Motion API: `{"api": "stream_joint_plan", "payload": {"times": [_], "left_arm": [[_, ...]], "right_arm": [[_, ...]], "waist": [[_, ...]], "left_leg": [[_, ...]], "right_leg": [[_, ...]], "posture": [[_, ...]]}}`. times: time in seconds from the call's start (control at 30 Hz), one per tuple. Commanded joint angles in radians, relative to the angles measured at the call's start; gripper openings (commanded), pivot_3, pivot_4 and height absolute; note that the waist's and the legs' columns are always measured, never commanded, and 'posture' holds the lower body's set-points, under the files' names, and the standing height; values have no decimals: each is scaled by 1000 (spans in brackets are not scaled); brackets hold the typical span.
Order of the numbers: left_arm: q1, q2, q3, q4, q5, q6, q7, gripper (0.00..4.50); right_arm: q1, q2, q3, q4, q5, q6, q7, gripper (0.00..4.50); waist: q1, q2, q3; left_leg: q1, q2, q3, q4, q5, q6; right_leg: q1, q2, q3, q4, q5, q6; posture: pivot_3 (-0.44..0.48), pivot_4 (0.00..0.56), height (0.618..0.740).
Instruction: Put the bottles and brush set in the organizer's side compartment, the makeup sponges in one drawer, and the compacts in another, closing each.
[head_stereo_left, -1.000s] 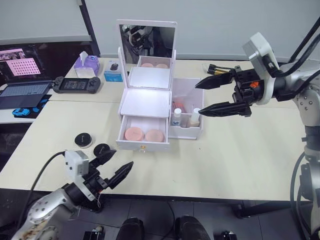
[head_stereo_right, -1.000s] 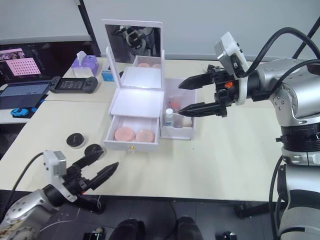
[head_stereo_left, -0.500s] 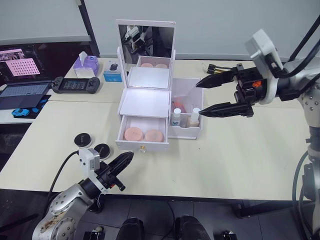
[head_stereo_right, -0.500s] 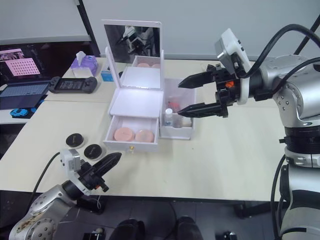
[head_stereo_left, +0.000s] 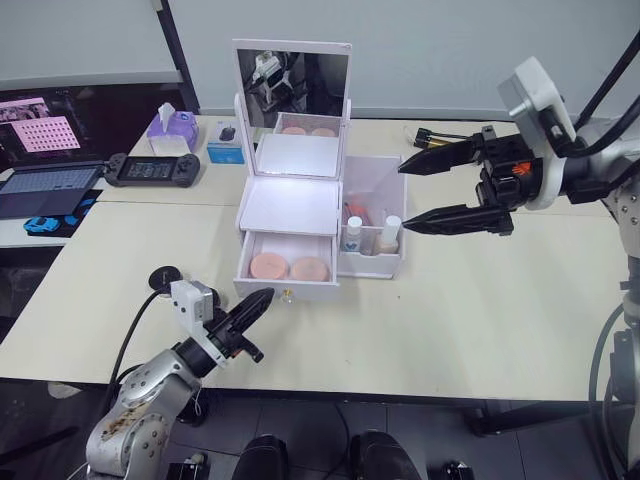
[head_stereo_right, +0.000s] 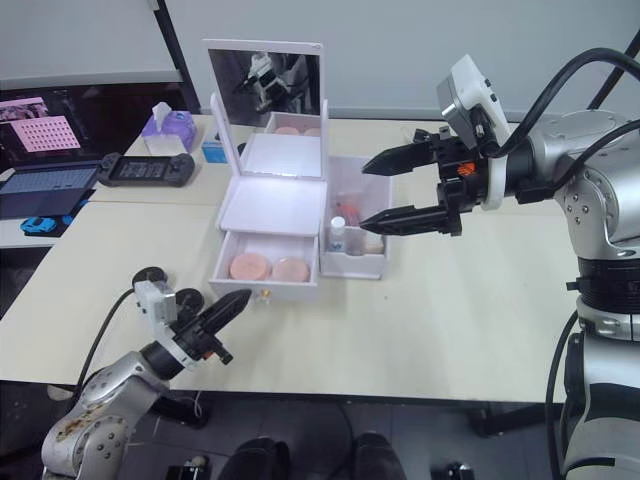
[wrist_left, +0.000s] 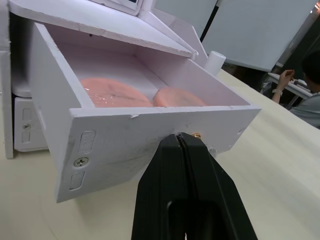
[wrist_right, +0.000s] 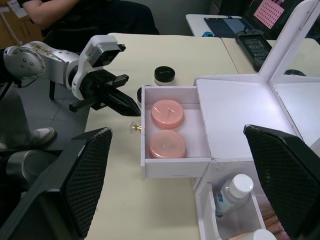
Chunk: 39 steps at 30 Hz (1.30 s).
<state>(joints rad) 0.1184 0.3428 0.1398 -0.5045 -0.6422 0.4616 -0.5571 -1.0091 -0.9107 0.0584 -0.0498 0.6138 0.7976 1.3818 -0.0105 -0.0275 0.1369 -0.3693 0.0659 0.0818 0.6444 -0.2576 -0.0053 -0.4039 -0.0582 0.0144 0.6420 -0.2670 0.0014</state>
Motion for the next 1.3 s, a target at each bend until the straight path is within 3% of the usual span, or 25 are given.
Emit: {"api": "stream_joint_plan", "payload": {"times": [0.03, 0.63, 1.3], "left_arm": [[-51, 18, 11, 37, 38, -28, 15, 18], [-340, -29, -18, 327, 137, -80, 44, 18], [-445, -38, -64, 436, 160, -69, -33, 18]], "right_arm": [[-7, -10, -41, -25, 20, 9, -9, 4500], [17, -31, -69, -69, 38, 44, -43, 4500], [56, -59, -93, -119, 74, 83, -85, 4500]], "waist": [[-1, 0, 0], [2, 0, 0], [4, 0, 0]], "left_leg": [[0, 0, 0, 0, 0, 0], [-1, -1, 0, 0, 0, 0], [-1, -1, 0, 0, 0, 0]], "right_leg": [[0, 0, 0, 0, 0, 0], [0, 0, 0, 0, 0, 0], [0, -1, 0, 0, 1, 1]], "posture": [[0, 150, 725], [0, 150, 725], [0, 150, 725]]}}
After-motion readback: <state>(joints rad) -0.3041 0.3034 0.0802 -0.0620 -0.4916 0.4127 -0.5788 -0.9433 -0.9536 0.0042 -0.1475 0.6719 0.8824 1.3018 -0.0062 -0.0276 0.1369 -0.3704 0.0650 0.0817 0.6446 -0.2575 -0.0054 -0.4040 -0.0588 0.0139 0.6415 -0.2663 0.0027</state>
